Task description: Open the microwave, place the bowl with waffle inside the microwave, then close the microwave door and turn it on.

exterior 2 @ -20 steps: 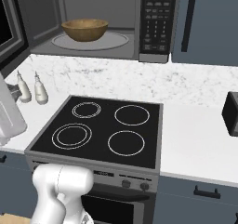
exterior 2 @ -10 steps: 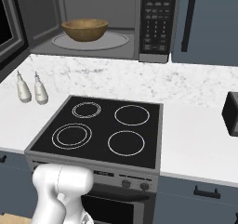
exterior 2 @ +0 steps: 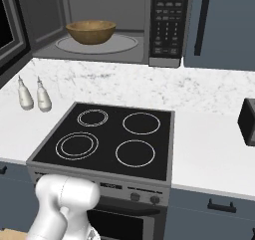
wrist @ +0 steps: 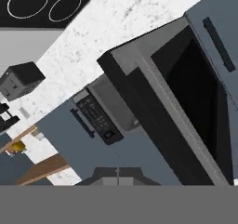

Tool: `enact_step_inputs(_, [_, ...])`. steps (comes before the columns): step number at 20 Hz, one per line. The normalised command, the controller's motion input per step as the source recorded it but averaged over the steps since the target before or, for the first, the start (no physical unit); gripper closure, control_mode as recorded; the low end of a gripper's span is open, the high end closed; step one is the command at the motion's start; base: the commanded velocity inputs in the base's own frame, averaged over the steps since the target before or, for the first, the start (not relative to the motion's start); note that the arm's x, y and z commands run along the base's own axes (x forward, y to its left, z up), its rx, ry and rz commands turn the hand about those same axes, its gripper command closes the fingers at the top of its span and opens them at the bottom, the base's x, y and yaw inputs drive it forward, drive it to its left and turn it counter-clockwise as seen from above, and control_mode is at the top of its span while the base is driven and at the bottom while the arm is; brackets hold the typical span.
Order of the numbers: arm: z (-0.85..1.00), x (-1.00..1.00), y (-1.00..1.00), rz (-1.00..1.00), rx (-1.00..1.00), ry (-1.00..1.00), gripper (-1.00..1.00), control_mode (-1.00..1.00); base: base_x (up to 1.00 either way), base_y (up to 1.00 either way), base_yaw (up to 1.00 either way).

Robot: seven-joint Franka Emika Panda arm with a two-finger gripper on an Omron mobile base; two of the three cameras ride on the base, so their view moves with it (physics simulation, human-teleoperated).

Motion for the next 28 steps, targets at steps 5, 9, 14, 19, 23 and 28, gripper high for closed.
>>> enact_step_inputs(5, [-0.1, 0.79, 1.0, -0.27, -0.26, 0.17, 1.0, -1.0, 0.0, 0.0, 0.0])
enact_step_inputs(9, [-0.32, 1.0, 0.88, -0.32, -0.18, 0.21, 1.0, -1.0, 0.0, 0.0, 0.0])
enact_step_inputs(14, [-0.4, 1.0, 0.52, -0.26, -0.09, 0.19, 1.0, -1.0, 0.0, 0.0, 0.0])
enact_step_inputs(19, [-0.06, 1.0, -0.45, -0.16, 0.0, 0.16, 1.0, -1.0, 0.0, 0.0, 0.0])
enact_step_inputs(23, [0.12, 1.0, -0.95, -0.2, 0.04, 0.01, 1.0, -1.0, 0.0, 0.0, 0.0])
enact_step_inputs(28, [0.32, 0.82, -1.0, -0.12, 0.1, -0.04, 1.0, -1.0, 0.0, 0.0, 0.0])
